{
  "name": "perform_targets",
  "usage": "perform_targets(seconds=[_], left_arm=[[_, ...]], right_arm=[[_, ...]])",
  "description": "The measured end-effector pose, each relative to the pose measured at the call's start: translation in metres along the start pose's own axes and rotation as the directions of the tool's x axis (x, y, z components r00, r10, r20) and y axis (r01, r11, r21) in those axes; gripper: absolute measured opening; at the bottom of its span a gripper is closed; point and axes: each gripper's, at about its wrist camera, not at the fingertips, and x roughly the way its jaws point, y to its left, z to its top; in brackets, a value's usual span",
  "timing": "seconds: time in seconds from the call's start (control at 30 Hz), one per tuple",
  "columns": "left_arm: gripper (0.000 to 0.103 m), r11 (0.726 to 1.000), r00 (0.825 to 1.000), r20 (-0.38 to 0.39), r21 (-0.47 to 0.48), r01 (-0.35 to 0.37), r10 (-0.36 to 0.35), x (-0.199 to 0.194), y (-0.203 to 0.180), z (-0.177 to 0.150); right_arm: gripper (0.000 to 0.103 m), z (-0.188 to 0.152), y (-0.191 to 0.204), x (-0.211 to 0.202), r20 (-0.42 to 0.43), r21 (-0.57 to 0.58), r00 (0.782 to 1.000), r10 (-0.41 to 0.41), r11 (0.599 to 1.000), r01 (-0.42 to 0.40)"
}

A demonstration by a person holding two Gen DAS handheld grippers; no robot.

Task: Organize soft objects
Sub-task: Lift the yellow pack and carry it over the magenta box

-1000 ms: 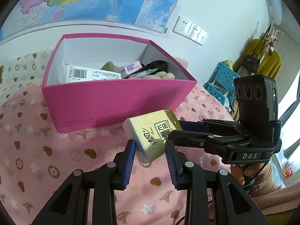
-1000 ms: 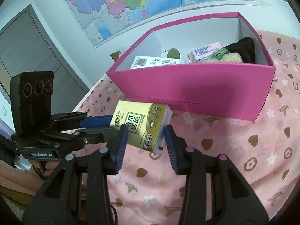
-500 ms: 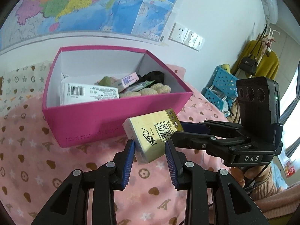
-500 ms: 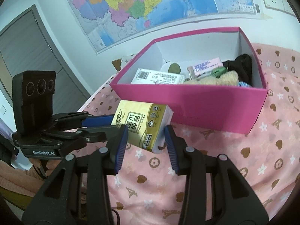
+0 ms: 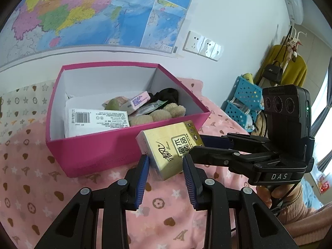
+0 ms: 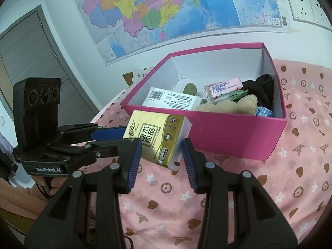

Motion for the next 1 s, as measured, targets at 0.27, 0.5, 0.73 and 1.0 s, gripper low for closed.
perform_targets(seconds=[0.27,0.5,0.73,1.0], left_arm=[[0.033,1.0,1.0,0.01,0.008,-0.002,0.002,0.001,0.0,0.005],[0.033,1.0,1.0,0.019,0.011,-0.003,0.003,0.002,0.0,0.01],[0.033,1.0,1.0,0.024,0.002,0.007,-0.007,0.003,0.002,0.015],[0.033,1.0,0.999,0.031,0.001,0.003,-0.003,0.005,0.004,0.022]], right_arm=[[0.044,0.002,0.0,-0.003,0.011,-0.009,1.0,-0.003,1.0,0.003],[0.044,0.007,-0.001,-0.004,0.022,-0.019,1.0,-0.009,1.0,0.009],[0.043,0.013,-0.002,-0.003,0.029,-0.032,0.999,-0.015,0.999,0.016],[0.044,0.022,-0.004,-0.001,0.037,-0.039,0.999,-0.017,0.999,0.018]])
